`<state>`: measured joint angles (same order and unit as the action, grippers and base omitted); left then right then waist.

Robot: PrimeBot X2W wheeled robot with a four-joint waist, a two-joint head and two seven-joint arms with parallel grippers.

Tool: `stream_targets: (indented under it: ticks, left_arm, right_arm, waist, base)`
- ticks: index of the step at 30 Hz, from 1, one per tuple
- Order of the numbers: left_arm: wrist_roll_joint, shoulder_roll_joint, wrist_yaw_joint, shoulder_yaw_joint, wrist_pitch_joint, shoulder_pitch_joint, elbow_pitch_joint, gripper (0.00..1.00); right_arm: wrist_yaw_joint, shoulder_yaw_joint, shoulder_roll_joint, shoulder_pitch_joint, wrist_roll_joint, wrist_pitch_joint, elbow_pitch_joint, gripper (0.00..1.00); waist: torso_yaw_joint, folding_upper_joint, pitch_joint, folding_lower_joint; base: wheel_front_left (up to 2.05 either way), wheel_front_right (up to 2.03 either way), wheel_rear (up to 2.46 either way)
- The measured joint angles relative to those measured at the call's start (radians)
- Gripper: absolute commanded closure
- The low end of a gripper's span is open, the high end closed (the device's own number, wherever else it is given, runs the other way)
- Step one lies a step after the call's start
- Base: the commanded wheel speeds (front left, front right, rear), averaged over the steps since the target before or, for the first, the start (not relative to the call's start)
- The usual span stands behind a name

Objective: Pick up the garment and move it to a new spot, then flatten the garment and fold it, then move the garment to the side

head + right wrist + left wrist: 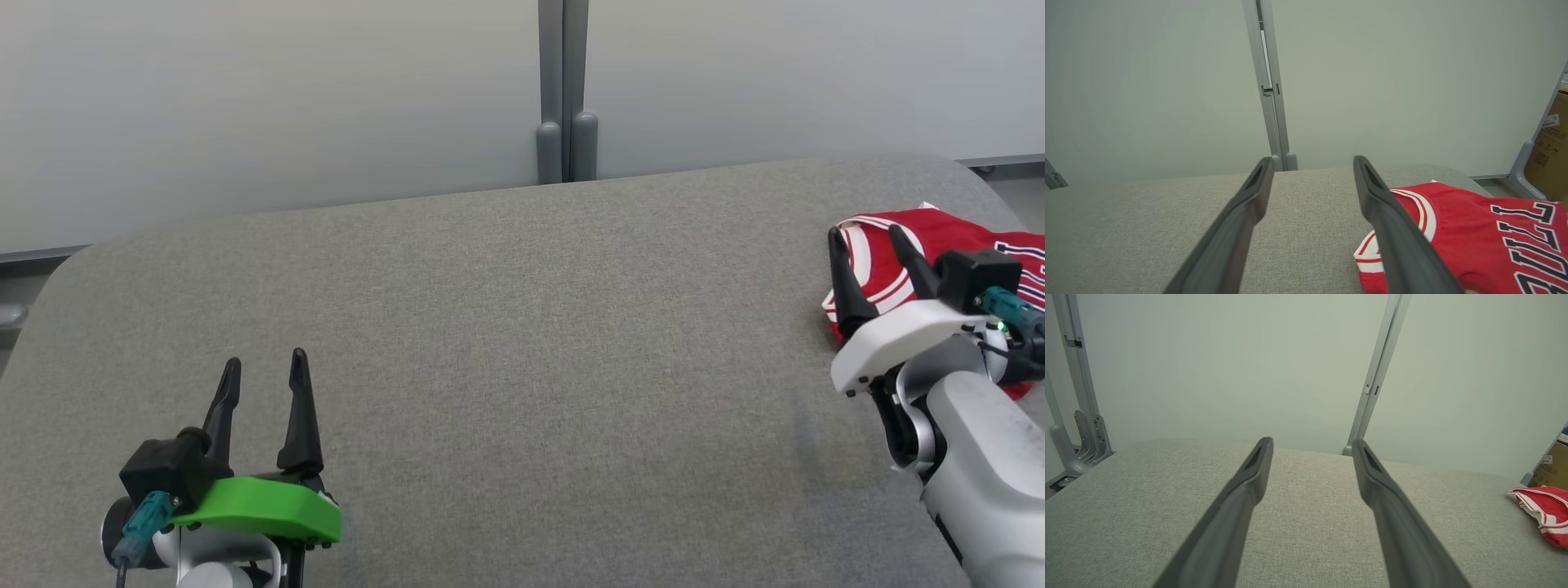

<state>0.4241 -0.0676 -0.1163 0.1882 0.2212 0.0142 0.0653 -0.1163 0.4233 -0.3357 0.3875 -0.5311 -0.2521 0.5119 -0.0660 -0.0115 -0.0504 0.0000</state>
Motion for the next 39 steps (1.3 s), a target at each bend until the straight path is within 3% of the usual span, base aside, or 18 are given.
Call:
stream_targets:
  ticks: [12,39]
  left_arm:
    - [-0.026,0.006,-0.003,0.001,0.001,-0.041,0.042,0.0]
    - [-0.034,0.013,-0.003,-0.017,0.01,-0.077,0.062,0.0]
  right_arm:
    - [-0.009,-0.06,0.084,-0.192,0.059,0.0,-0.149,0.0]
    - [-0.009,-0.16,0.153,-0.392,0.226,-0.001,-0.284,0.0]
  waist:
    - [0.028,0.0,-0.011,0.0]
    - [0.029,0.0,-0.034,0.0]
  base:
    - [0.0,0.0,0.0]
    - [0.0,0.0,0.0]
